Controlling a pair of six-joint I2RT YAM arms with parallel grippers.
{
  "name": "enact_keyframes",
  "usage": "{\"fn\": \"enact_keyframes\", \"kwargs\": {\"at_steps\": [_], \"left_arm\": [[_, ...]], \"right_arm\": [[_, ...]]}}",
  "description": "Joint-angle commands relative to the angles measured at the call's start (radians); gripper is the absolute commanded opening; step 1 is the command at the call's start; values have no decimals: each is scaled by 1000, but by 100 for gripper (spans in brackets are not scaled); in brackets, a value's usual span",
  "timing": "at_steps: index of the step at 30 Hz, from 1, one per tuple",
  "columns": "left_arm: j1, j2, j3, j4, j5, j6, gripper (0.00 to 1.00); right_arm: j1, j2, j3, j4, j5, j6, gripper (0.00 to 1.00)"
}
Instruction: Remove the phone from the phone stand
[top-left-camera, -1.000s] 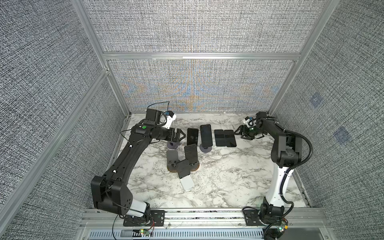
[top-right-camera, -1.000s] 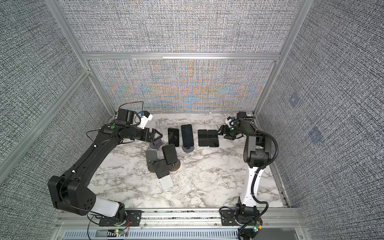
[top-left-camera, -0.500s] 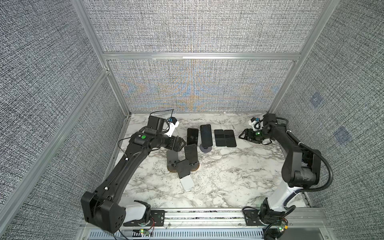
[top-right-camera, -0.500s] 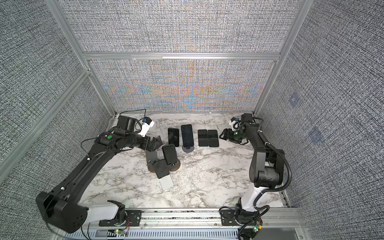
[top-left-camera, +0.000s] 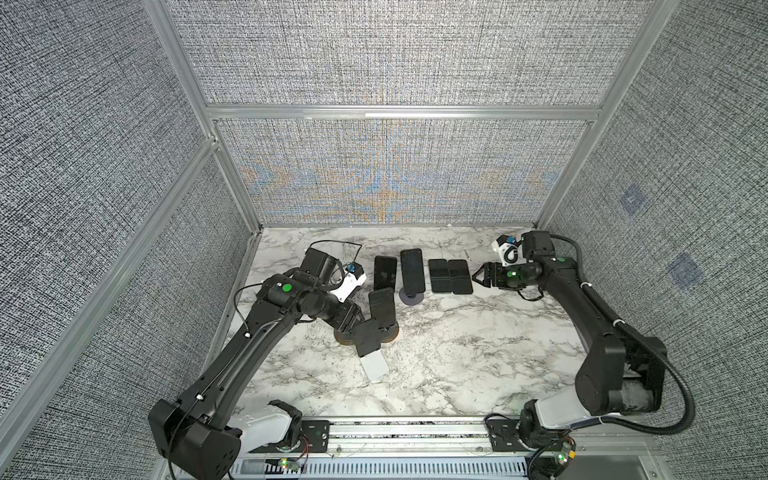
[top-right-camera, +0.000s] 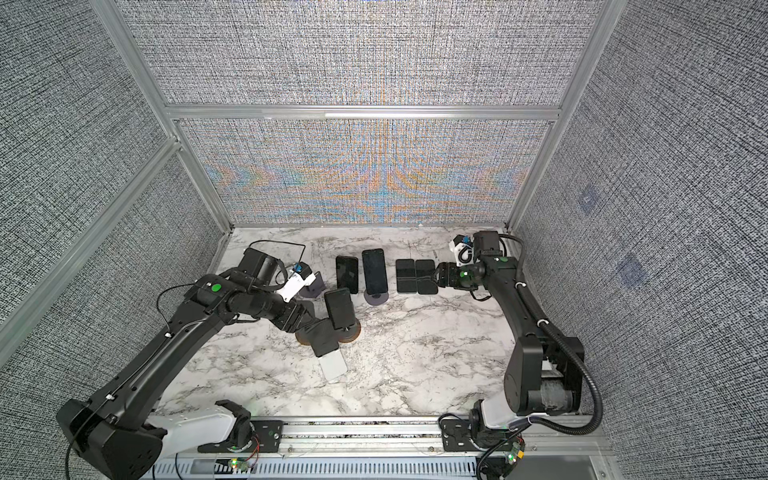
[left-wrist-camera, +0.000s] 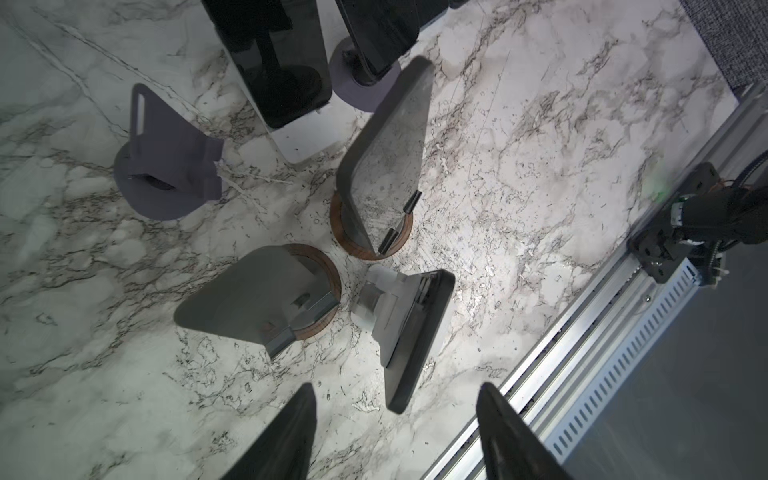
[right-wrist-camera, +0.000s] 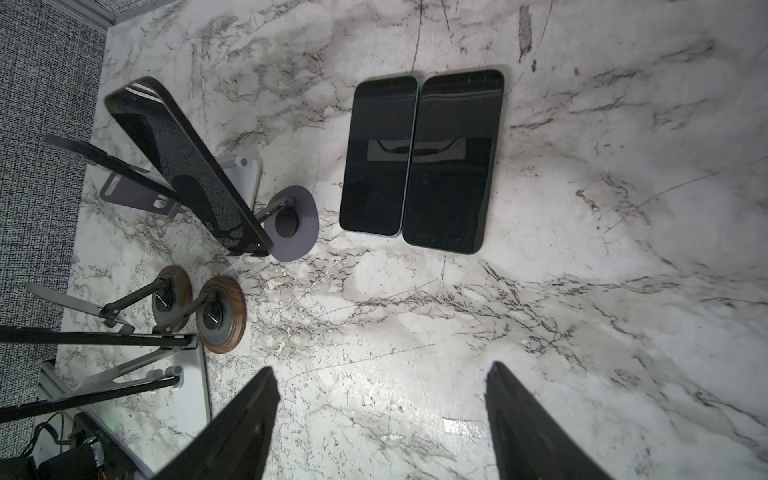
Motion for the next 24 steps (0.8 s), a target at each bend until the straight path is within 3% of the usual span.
{"fn": "enact_keyframes", "kwargs": {"at_steps": [1,10,17,22,24], "left_arm": [[-11,12,-16,39,25,25,63],[-38,13,-61,72,28,20,62],[-44,20,-91,82,39,23,40],[-45,18,-102,90,35,27,33],[-45,18,-106,93,32,31,25]], "right_arm": [[1,-28,-1,-24,37,-21,74],[1,-41,-2,-26,24,-36,74],[1,-43,-3,-20,15,-32,73],[2,-48,-7,-26,20,-35,73],[1,-48,-9,-24,19,-35,73]]}}
